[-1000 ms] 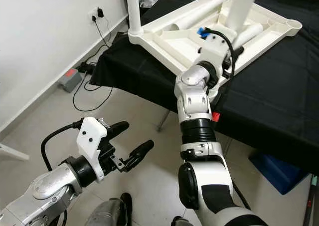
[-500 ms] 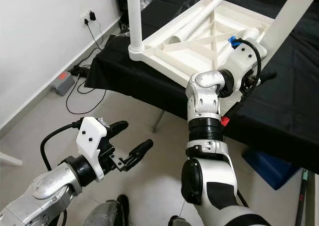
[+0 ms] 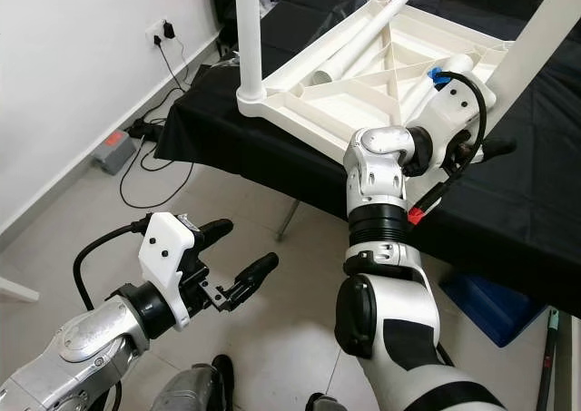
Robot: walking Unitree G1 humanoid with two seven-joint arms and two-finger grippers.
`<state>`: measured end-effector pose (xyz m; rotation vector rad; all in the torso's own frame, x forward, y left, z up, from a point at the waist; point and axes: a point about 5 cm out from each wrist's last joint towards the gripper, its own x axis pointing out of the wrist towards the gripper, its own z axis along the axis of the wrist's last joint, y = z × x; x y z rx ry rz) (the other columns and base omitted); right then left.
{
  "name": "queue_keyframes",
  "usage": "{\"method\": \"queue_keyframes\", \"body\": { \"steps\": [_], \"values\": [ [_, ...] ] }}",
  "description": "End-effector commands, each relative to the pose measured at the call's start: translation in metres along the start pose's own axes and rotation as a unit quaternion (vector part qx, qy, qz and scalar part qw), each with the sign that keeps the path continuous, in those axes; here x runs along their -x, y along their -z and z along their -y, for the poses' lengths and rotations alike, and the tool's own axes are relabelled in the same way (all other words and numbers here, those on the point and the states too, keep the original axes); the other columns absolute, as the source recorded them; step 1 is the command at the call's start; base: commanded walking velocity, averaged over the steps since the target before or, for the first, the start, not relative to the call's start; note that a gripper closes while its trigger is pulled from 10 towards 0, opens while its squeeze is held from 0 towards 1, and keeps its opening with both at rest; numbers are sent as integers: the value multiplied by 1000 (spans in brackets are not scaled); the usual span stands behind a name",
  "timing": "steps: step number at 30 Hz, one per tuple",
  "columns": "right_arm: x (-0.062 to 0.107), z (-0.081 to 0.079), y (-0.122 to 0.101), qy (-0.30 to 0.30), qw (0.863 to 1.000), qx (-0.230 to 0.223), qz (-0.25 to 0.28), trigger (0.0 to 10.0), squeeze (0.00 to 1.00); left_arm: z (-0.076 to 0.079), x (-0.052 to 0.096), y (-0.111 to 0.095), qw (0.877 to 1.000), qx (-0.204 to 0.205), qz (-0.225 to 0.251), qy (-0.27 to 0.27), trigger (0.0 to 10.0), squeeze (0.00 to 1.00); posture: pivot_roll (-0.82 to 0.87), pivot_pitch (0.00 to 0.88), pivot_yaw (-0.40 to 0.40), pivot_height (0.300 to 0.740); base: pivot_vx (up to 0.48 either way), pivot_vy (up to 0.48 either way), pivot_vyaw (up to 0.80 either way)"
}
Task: Building children table
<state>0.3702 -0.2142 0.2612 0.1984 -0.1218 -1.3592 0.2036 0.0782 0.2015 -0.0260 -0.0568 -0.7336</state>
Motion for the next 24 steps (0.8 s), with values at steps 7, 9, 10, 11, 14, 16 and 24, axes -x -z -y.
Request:
{"method": "queue_keyframes", "body": {
  "steps": [7, 9, 10, 11, 14, 16, 24],
  "values": [
    [1, 10, 43, 30, 992, 58, -109, 10000, 0, 1, 0, 2, 1000, 1, -3, 1, 10000, 0, 166, 239, 5, 740, 0, 0, 0],
    [5, 6, 41, 17, 993, 52, -106, 10000, 0, 1, 0, 2, 1000, 1, -3, 1, 10000, 0, 165, 239, 7, 740, 0, 0, 0],
    [5, 6, 41, 17, 993, 52, -106, 10000, 0, 1, 0, 2, 1000, 1, -3, 1, 10000, 0, 165, 239, 7, 740, 0, 0, 0],
    [8, 4, 40, 10, 993, 52, -101, 10000, 0, 1, 0, 3, 1000, 2, -3, 1, 10000, 0, 165, 239, 7, 740, 0, 0, 0],
    [9, 3, 40, 6, 994, 52, -98, 10000, 0, 1, 0, 3, 1000, 2, -3, 1, 10000, 0, 165, 239, 7, 740, 0, 0, 0],
    [11, 2, 40, -1, 994, 55, -93, 10000, 0, 1, -1, 3, 1000, 2, -3, 2, 10000, 0, 165, 239, 5, 740, 0, 0, 0],
    [18, -3, 38, -18, 995, 51, -81, 10000, 0, 0, -1, 3, 1000, 1, -3, 0, 10000, 0, 165, 240, 5, 740, 0, 0, 0]
  ]
}}
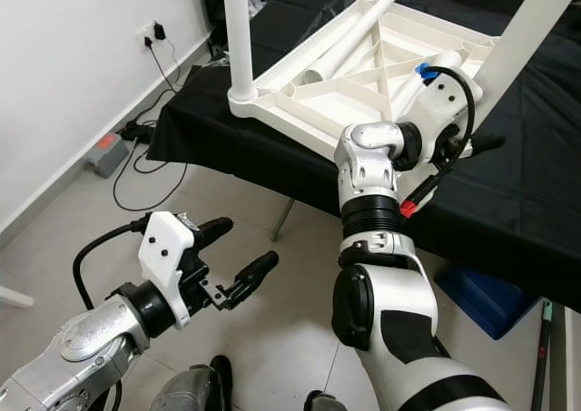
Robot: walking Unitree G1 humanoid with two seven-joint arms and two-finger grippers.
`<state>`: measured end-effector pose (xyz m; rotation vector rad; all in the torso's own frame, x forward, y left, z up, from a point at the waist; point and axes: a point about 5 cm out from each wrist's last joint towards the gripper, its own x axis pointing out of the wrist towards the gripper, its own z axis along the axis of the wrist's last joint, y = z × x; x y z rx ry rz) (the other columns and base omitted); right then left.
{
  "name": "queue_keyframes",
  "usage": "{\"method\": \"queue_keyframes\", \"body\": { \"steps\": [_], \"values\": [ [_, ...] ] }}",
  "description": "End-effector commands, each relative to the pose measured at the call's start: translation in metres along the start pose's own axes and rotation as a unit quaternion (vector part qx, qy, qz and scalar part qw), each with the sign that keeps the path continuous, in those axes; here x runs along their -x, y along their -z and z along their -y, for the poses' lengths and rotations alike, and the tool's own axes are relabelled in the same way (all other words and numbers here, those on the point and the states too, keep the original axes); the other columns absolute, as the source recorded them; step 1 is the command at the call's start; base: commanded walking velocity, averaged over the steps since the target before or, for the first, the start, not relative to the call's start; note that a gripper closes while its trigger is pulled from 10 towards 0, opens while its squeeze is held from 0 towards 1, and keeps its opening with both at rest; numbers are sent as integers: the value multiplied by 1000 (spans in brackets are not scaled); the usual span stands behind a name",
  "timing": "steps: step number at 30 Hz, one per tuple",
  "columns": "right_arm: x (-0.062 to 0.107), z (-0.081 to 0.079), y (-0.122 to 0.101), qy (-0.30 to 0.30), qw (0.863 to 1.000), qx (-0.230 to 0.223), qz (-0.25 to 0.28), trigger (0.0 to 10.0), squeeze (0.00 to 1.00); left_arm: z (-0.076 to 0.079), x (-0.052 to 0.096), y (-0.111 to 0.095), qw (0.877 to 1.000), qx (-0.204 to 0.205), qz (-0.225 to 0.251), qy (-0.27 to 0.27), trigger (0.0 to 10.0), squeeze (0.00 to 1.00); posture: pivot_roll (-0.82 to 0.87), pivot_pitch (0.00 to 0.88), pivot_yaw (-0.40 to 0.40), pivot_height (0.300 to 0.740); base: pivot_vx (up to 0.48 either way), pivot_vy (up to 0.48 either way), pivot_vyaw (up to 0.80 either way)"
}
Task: Building children table
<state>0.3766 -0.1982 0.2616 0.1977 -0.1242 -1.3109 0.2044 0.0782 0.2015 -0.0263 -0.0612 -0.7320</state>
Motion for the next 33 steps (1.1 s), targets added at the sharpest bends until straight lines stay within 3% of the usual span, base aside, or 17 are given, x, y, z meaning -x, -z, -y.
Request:
{"method": "queue_keyframes", "body": {
  "steps": [1, 12, 13, 15, 16, 17, 20, 21, 33],
  "values": [
    [4, 6, 35, 3, 996, 48, -81, 10000, 0, 1, 0, 3, 1000, 2, -5, 1, 10000, 0, 163, 240, 7, 740, 0, 0, 0],
    [7, 3, 32, -6, 996, 40, -75, 10000, 0, 1, -1, 2, 1000, 2, -2, 2, 10000, 0, 161, 242, 7, 740, 0, 0, 0],
    [7, 3, 32, -7, 997, 39, -72, 10000, 427, 1, -1, 2, 1000, 2, -2, 1, 10000, 0, 162, 243, 6, 740, 0, 0, 0],
    [8, 3, 31, -7, 997, 38, -72, 10000, 427, 1, -1, 2, 1000, 2, -2, 1, 10000, 0, 160, 243, 8, 740, 0, 0, 0],
    [8, 2, 30, -9, 997, 37, -68, 10000, 1000, 1, -1, 3, 1000, 3, -3, 1, 10000, 0, 160, 243, 6, 740, 0, 0, 0],
    [9, 2, 30, -10, 997, 36, -69, 10000, 839, 1, -1, 3, 1000, 3, -3, 1, 10000, 0, 162, 242, 4, 740, 0, 0, 0],
    [9, 1, 30, -11, 997, 36, -70, 10000, 839, 1, -1, 3, 1000, 3, -4, 2, 10000, 0, 161, 243, 5, 740, 0, 0, 0],
    [10, 0, 28, -14, 997, 32, -67, 10000, 0, 1, -1, 3, 1000, 4, -4, 2, 10000, 0, 162, 241, 6, 740, 0, 0, 0],
    [15, -4, 13, -20, 999, 9, -46, 10000, 0, 0, -1, 4, 1000, 6, -4, -2, 10000, 0, 159, 242, 4, 740, 0, 0, 0]
  ]
}}
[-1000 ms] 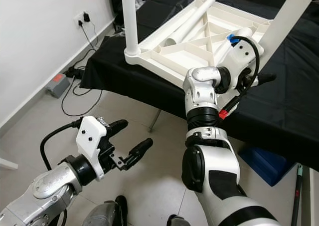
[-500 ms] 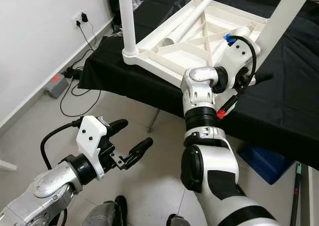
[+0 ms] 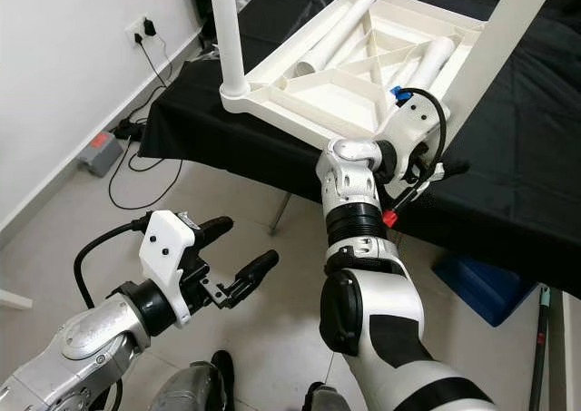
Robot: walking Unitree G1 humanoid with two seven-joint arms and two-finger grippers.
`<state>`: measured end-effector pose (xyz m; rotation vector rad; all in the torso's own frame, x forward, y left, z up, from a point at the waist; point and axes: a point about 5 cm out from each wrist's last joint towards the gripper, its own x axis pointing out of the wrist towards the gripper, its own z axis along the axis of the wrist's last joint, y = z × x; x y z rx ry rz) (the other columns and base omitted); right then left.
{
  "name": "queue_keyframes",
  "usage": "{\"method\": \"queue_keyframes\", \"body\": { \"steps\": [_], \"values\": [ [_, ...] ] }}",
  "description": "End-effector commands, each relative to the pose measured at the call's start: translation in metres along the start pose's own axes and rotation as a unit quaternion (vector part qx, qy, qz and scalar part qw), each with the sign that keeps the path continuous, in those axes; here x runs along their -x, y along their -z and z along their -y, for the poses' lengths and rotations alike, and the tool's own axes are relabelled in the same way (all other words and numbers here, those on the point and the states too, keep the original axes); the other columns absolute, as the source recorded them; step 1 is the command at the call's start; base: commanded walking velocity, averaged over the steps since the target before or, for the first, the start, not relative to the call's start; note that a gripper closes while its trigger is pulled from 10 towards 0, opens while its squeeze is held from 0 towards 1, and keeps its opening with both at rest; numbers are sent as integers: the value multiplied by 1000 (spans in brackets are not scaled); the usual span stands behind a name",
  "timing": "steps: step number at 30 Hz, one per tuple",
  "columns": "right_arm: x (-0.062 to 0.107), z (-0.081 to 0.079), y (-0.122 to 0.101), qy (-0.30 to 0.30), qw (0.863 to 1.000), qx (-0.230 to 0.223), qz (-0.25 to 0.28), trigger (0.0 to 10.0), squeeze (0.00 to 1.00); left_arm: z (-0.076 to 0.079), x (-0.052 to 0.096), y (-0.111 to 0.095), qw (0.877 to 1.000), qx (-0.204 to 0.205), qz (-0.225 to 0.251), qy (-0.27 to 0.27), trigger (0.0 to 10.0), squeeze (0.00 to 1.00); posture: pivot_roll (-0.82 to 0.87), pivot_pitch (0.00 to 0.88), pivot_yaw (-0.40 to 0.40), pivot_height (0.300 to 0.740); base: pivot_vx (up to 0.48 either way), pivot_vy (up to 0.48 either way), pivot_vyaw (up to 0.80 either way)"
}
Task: Building children table
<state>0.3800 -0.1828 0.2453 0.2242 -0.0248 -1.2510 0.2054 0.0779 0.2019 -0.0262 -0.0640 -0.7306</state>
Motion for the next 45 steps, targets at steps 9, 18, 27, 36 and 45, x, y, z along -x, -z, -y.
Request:
{"method": "queue_keyframes", "body": {
  "steps": [9, 18, 27, 36, 45],
  "values": [
    [13, -5, -8, -19, 1000, -22, 3, 10000, 0, 0, -1, 4, 1000, 5, -3, -2, 10000, 0, 155, 236, 4, 740, 0, 0, 0],
    [16, -5, -7, -23, 1000, -20, 5, 10000, 894, 2, -1, 4, 1000, 6, -3, -1, 10000, 0, 155, 227, 3, 740, 0, 0, 0],
    [15, -4, -9, -23, 999, -25, 9, 10000, 0, 2, -1, 5, 1000, 9, -4, -2, 10000, 0, 152, 223, 2, 740, 0, 0, 0],
    [19, -5, -13, -30, 999, -30, 12, 10000, 0, 0, -2, 5, 1000, 6, -2, -6, 10000, 0, 153, 221, 1, 740, 0, 0, 0],
    [20, -4, -16, -28, 999, -36, 7, 10000, 0, -1, -3, 4, 1000, 5, -1, -7, 10000, 0, 154, 227, 2, 740, 0, 0, 0]
  ]
}}
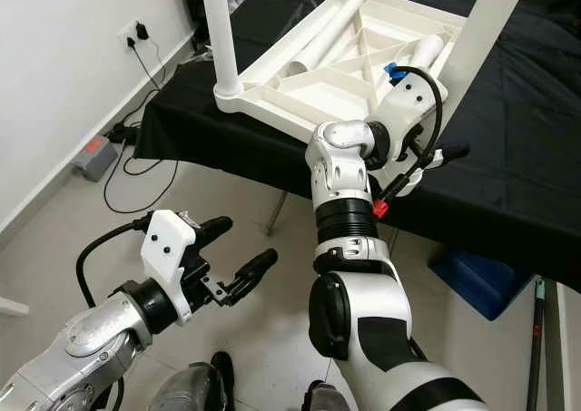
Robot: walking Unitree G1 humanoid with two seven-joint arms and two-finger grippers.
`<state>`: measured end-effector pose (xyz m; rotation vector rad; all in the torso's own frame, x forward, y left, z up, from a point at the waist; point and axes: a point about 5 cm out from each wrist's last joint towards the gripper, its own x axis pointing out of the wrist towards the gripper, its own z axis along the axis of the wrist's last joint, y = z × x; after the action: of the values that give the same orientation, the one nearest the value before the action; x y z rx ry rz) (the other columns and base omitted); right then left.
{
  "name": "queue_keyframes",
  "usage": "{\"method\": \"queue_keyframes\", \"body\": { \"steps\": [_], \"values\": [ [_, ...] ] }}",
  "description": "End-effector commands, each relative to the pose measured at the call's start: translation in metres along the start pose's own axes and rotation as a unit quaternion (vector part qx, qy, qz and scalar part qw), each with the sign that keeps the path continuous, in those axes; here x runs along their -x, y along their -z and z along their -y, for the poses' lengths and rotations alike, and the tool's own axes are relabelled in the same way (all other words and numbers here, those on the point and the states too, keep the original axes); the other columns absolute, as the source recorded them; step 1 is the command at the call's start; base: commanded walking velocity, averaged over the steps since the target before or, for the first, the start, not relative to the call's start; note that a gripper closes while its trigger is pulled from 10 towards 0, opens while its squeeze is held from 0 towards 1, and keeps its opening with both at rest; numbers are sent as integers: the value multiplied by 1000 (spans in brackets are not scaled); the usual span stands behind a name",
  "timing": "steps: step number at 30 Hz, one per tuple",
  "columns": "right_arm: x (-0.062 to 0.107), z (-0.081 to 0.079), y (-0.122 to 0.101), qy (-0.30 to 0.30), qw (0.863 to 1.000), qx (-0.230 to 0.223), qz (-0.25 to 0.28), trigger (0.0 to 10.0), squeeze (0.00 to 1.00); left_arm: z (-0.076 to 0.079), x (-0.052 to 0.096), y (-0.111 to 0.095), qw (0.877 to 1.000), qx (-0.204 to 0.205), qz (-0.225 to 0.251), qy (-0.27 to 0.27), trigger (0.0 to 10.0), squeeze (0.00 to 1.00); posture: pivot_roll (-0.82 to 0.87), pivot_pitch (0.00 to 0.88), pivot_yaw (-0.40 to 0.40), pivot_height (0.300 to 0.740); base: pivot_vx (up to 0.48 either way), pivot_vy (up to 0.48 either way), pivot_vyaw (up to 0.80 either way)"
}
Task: Building children table
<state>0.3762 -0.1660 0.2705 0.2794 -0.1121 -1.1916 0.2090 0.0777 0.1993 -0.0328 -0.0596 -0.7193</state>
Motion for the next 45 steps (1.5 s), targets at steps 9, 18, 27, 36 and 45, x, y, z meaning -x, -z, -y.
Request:
{"method": "queue_keyframes", "body": {
  "steps": [9, 18, 27, 36, 45],
  "values": [
    [6, 4, 4, 2, 1000, 8, -13, 10000, 0, 1, -1, 2, 1000, 2, 1, -2, 10000, 0, 153, 228, 1, 740, 0, 0, 0],
    [15, 6, 2, -10, 1000, 6, -23, 10000, 0, 1, -1, 2, 1000, 2, 1, -3, 10000, 0, 149, 230, 2, 740, 0, 0, 0],
    [22, 11, 4, -18, 999, 10, -41, 10000, 0, 0, -1, 2, 1000, -1, 0, -3, 10000, 0, 146, 228, 3, 740, 0, 0, 0],
    [30, 16, 11, -38, 998, 15, -55, 10000, 0, 0, -1, 3, 1000, 2, 0, -6, 10000, 0, 147, 229, 3, 740, 0, 0, 0],
    [40, 17, 7, -68, 995, 6, -72, 10000, 0, -1, -1, 3, 1000, 3, 1, -8, 10000, 0, 144, 229, 4, 740, 0, 0, 0]
  ]
}}
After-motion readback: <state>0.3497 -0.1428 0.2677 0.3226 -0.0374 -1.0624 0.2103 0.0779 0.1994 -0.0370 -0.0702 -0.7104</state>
